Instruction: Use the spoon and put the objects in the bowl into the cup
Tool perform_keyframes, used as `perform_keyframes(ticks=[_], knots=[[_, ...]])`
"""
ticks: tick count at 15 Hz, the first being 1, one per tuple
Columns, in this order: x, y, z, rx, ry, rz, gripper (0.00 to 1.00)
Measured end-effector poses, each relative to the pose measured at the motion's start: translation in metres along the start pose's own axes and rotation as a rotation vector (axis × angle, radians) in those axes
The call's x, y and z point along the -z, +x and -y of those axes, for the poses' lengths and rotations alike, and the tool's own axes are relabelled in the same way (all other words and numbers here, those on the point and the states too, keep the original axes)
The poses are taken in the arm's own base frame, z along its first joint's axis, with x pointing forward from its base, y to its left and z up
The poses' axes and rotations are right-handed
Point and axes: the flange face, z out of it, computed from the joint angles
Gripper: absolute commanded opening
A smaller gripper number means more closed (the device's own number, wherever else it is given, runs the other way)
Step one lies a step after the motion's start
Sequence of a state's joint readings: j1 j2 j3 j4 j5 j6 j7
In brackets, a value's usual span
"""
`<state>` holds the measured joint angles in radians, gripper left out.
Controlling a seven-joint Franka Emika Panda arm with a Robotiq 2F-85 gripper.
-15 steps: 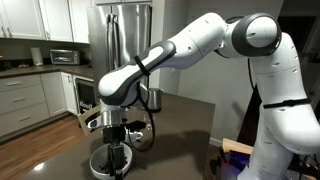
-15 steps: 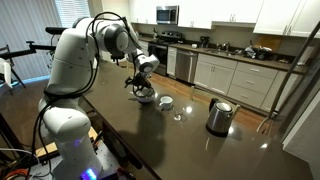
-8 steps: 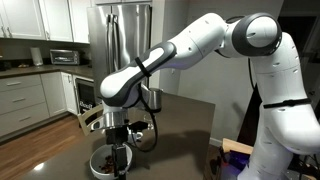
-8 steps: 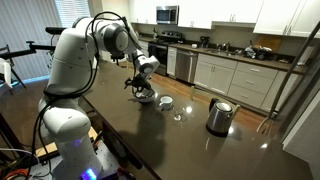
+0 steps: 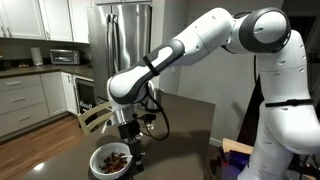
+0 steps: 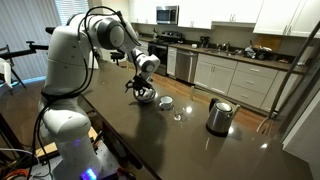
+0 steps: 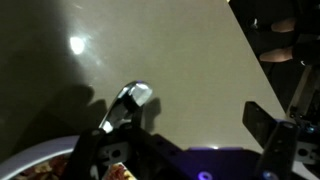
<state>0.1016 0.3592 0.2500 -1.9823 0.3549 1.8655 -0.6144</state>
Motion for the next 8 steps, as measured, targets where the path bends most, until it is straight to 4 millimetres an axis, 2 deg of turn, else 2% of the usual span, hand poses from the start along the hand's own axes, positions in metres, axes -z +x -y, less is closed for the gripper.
perform_keyframes(ticks=[5, 8], knots=[[0.018, -0.016, 0.009, -0.061, -0.136, 0.105, 1.0], [0.025, -0.023, 0.014, -0.089, -0.161, 0.142, 1.0]])
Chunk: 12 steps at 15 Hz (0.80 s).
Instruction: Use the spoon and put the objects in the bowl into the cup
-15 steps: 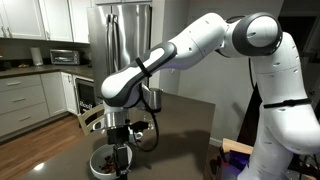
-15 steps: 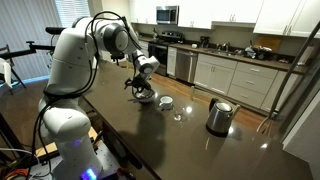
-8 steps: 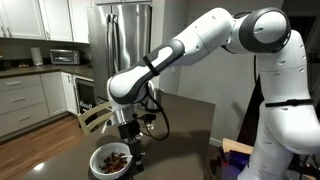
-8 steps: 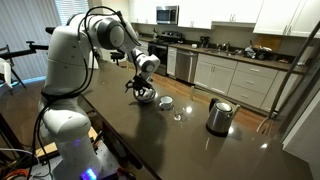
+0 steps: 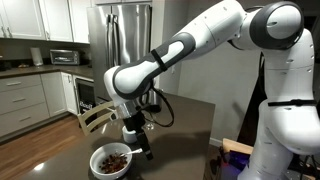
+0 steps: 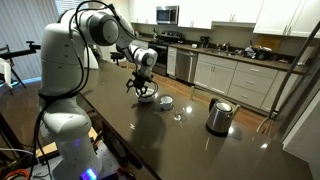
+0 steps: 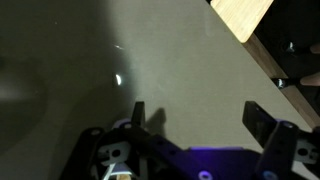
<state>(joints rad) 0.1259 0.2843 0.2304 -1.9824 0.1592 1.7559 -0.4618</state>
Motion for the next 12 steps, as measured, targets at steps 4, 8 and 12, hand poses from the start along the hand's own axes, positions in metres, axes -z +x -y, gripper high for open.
perform_keyframes(ticks=[4, 8, 12], knots=[[0.007, -0.019, -0.009, -0.069, -0.023, 0.062, 1.0], [0.013, -0.032, -0.017, -0.105, 0.033, 0.067, 1.0], [0.014, -0.031, -0.008, -0.112, 0.151, 0.038, 1.0]])
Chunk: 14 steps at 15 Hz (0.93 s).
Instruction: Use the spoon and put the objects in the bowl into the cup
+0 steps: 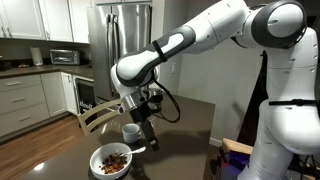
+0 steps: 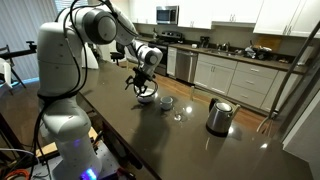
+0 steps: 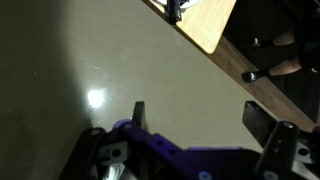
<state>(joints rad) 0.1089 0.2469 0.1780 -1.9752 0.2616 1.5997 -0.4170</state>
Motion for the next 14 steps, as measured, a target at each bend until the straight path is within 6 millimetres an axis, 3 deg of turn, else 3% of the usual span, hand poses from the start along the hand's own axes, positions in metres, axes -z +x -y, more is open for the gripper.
perform_keyframes(ticks=[3, 14], knots=[[0.0, 0.005, 0.009, 0.021, 0.067, -0.038, 1.0], [0.001, 0.03, 0.017, 0.117, -0.013, -0.202, 1.0]])
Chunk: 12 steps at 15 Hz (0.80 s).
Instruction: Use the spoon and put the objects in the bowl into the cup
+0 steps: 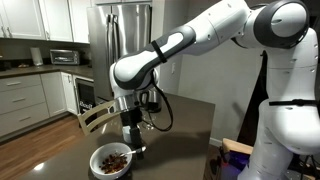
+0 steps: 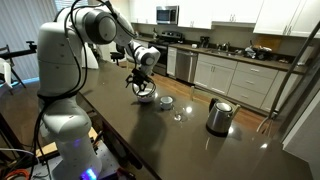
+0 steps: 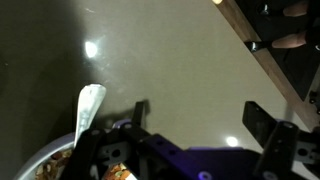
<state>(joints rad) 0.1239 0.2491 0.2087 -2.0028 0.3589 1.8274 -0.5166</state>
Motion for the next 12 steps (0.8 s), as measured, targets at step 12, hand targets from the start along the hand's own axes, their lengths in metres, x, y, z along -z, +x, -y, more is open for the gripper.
perform_keyframes(ticks=[12], knots=[[-0.035, -0.003, 0.0, -0.008, 0.042, -0.024, 1.0]])
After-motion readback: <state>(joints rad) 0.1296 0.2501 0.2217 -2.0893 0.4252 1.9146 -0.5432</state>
